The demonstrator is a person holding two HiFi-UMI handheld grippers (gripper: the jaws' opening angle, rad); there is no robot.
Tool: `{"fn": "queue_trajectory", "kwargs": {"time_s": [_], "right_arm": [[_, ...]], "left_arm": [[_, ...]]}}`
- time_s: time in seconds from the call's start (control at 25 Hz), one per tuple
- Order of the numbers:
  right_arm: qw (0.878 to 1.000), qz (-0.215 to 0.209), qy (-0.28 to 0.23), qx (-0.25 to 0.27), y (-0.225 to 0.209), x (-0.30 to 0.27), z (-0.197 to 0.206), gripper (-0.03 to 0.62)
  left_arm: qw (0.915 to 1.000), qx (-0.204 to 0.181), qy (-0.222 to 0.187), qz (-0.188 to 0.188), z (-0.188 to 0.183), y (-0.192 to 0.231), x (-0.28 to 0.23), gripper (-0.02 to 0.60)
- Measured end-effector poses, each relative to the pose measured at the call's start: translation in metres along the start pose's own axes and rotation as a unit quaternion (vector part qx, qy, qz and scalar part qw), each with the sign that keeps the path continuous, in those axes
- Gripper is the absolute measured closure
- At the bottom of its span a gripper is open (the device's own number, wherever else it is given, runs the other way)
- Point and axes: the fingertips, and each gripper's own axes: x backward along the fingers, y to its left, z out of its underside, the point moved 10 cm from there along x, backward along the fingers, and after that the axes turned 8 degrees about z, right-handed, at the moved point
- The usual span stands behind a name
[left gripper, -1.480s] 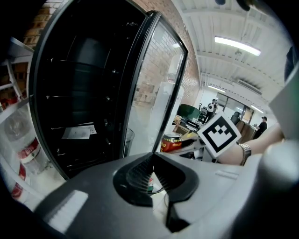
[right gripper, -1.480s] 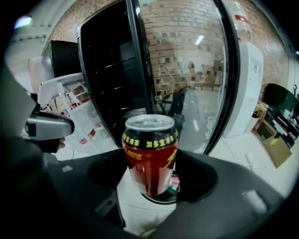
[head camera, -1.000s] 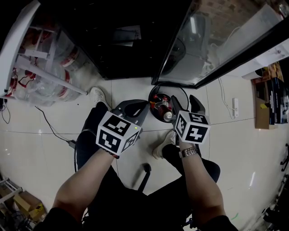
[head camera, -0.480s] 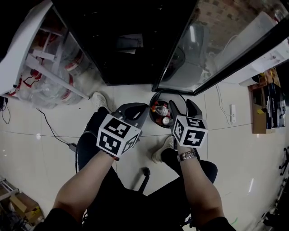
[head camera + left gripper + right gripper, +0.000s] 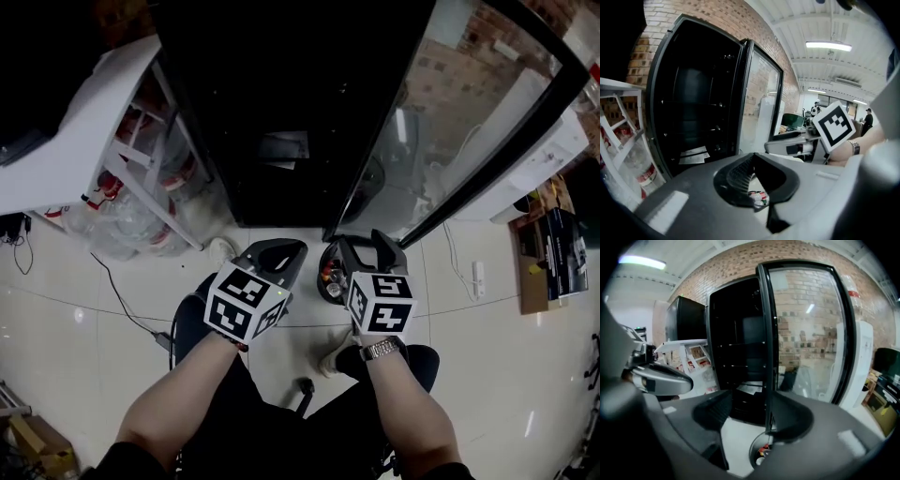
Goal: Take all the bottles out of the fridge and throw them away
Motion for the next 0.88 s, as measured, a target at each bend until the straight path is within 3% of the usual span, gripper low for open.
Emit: {"fn": "queue_trajectory", "kwargs": {"time_s": [0.4,0.88], "right_arm": [[0.993,-0.039,-0.103,0.035,0.047,0.033,-0.079,0.432],[0.982,-0.070,-0.160,0.074,0.089,0.044,-0.134,0.591]], "left_arm": [[0.9972,-0.040,-0.050,-0.039,-0.048,0.011,0.057,0.577],[0.9884,-0.062,-0.106,-0.089,-0.079,0.021,0.112,0.577]]}}
